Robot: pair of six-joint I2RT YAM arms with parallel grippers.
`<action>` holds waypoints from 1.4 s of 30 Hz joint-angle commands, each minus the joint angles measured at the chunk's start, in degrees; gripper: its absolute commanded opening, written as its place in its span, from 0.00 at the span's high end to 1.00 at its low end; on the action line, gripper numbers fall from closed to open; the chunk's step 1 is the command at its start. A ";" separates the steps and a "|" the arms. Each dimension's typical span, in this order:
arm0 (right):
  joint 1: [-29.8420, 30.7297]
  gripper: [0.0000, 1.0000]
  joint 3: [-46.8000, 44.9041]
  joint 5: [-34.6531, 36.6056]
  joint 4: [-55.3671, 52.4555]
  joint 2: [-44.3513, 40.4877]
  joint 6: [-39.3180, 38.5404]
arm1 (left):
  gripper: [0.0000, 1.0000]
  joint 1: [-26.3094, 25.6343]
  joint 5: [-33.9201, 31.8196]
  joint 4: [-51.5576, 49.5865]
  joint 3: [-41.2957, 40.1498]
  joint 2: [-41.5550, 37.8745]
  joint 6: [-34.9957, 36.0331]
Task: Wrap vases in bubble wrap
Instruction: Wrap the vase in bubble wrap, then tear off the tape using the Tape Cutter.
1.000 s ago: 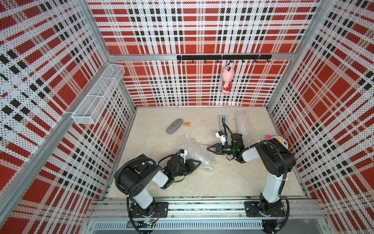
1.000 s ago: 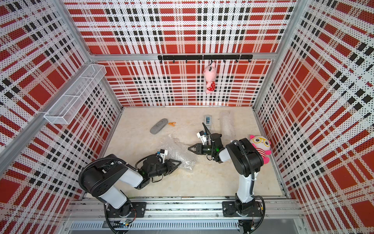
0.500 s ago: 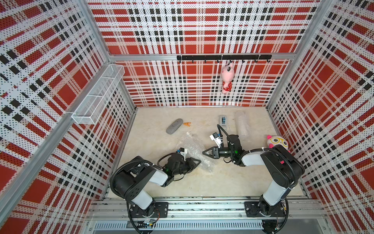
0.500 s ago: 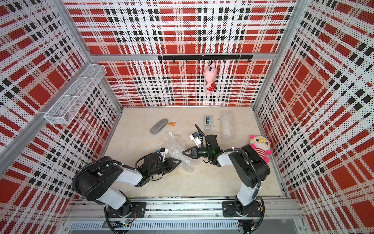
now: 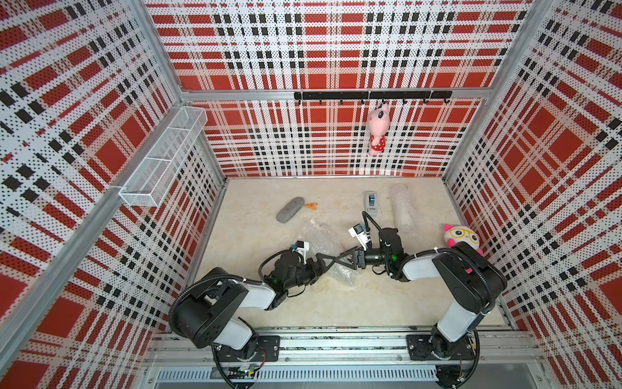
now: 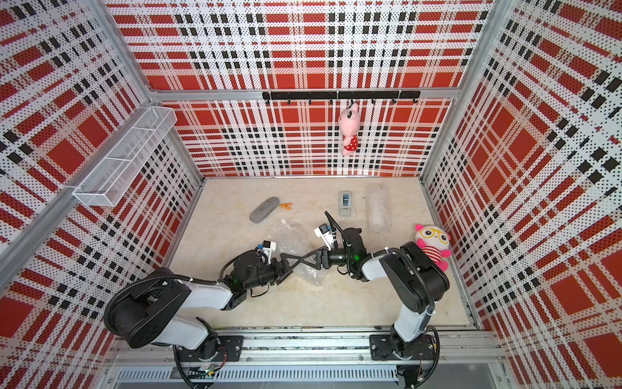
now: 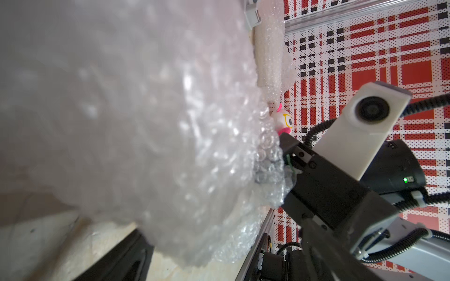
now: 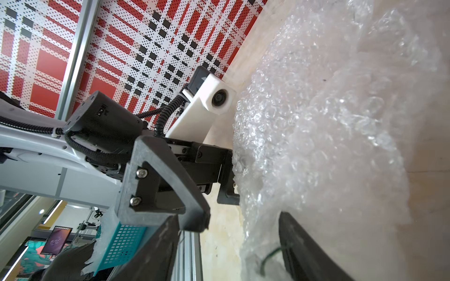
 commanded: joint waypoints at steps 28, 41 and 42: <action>0.52 0.48 -0.80 -2.01 1.56 3.52 -2.70 | 0.32 -4.59 -1.56 4.65 8.55 15.13 -1.59; -2.97 0.27 2.87 14.92 -29.63 -14.65 -19.39 | 0.41 -4.86 -5.54 -5.42 9.15 15.54 3.06; -3.65 0.25 2.87 15.52 -30.36 -15.83 -19.75 | 0.41 -4.86 -5.45 -5.45 9.33 15.87 3.09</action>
